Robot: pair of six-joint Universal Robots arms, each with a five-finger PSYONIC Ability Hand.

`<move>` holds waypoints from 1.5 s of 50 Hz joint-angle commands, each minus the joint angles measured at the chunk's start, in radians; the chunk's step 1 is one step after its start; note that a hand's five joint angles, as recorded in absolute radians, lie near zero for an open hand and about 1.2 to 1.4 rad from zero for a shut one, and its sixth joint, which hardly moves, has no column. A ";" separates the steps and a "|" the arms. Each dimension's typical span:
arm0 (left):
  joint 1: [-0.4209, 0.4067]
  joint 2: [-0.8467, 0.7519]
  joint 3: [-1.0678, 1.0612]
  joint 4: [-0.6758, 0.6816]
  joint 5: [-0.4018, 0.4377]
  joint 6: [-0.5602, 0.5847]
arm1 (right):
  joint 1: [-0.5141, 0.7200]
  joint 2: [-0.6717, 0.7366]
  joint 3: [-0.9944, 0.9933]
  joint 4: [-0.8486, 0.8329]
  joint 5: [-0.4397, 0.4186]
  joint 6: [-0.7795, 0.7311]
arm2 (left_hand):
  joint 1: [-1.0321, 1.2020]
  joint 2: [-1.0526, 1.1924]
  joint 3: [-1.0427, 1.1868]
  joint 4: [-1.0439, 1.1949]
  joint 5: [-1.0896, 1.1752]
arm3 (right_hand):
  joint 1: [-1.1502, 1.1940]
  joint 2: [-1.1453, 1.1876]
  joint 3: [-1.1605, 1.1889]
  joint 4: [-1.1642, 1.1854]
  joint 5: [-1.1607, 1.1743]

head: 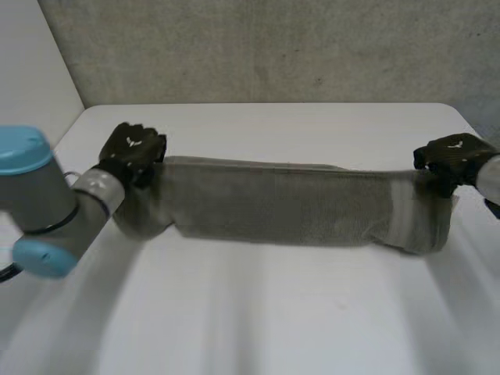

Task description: Fold the towel.

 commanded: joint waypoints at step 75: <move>0.037 -0.113 -0.037 0.161 -0.020 -0.021 | -0.084 0.140 0.232 -0.311 0.038 0.201 | -0.931 -0.990 -0.989 -0.990 -0.972 | 0.038 0.023 0.028 0.033 0.022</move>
